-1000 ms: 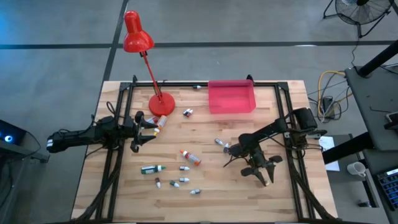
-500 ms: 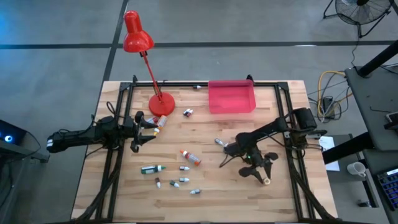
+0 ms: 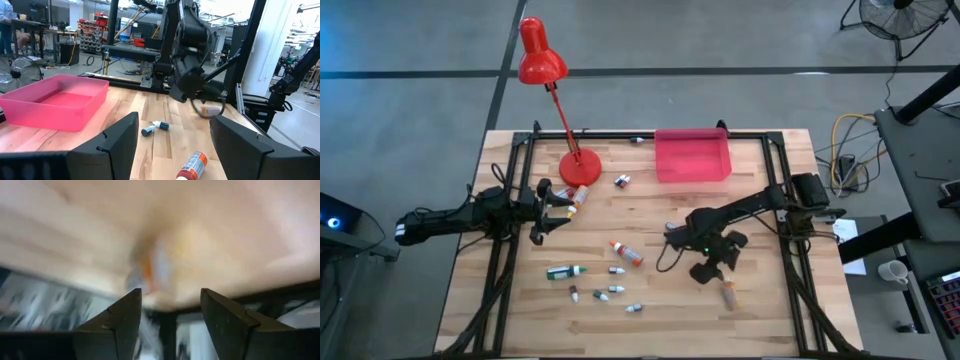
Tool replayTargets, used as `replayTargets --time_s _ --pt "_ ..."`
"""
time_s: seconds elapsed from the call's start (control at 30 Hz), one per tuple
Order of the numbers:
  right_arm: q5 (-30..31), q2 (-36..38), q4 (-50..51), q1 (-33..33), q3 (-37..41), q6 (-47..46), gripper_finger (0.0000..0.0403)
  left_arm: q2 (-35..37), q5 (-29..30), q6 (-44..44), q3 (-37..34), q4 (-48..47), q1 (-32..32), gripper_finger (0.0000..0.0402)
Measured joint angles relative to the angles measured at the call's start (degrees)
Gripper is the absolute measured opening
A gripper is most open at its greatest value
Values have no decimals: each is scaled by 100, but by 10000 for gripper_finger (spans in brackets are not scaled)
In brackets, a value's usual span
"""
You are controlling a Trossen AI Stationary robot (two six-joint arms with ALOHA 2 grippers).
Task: Pick & Place food coloring
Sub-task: Put the large yellow food coloring bottle into the red bin
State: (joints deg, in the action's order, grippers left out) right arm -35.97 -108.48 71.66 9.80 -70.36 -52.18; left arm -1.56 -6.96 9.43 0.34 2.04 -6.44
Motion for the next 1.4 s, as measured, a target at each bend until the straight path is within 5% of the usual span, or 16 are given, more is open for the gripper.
replayTargets --time_s 0.27,1.07,1.4 --pt "794 85 149 157 -658 -620 196 0 0 0 2 0 -2 220" --pt "431 23 -1570 369 638 -1978 196 0 0 0 0 0 0 220" --pt "251 27 -1809 472 483 -2819 196 0 0 0 2 0 0 220"
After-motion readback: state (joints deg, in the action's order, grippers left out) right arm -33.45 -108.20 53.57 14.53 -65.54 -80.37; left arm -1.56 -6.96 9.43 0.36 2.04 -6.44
